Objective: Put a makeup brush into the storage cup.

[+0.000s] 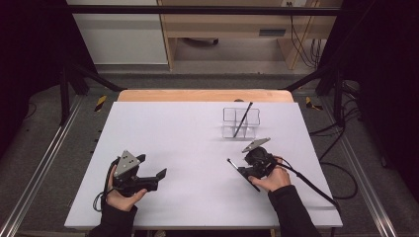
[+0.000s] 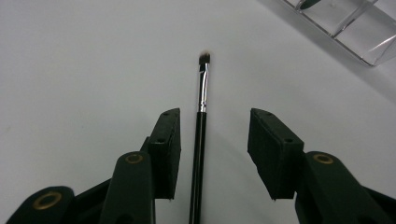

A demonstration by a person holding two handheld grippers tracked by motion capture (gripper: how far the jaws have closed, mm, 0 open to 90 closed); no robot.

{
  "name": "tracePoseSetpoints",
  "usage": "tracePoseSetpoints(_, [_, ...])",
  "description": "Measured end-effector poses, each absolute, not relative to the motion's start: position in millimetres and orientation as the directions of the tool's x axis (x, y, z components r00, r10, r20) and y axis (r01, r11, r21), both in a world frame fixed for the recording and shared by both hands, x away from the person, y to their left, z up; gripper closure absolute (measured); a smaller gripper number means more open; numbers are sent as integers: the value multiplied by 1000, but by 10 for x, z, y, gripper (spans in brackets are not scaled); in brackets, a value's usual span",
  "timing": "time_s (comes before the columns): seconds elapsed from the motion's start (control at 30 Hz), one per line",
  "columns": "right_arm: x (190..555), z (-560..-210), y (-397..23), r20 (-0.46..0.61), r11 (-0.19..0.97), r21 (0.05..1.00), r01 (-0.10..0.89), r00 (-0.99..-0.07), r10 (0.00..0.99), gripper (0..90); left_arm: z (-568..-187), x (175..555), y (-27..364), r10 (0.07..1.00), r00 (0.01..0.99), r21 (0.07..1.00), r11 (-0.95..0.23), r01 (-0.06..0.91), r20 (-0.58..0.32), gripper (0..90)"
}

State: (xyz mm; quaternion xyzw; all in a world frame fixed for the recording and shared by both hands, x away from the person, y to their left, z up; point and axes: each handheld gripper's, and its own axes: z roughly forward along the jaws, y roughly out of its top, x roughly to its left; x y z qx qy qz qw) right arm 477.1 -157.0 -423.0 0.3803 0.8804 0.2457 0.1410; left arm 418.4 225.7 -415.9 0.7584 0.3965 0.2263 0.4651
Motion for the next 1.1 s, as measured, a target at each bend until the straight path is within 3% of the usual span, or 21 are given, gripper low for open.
tracePoseSetpoints(0.47, [4899,-4364,-1465,-52,642,410,648,-686,726,562,-4162,4184,2251,811,585,883,-257,392,-23,102])
tracePoseSetpoints(1.1, [4916,-4478,-1407,-32,665,332,669,-697,717,717,-4169,4186,2241,810,587,881,-264,393,-20,102])
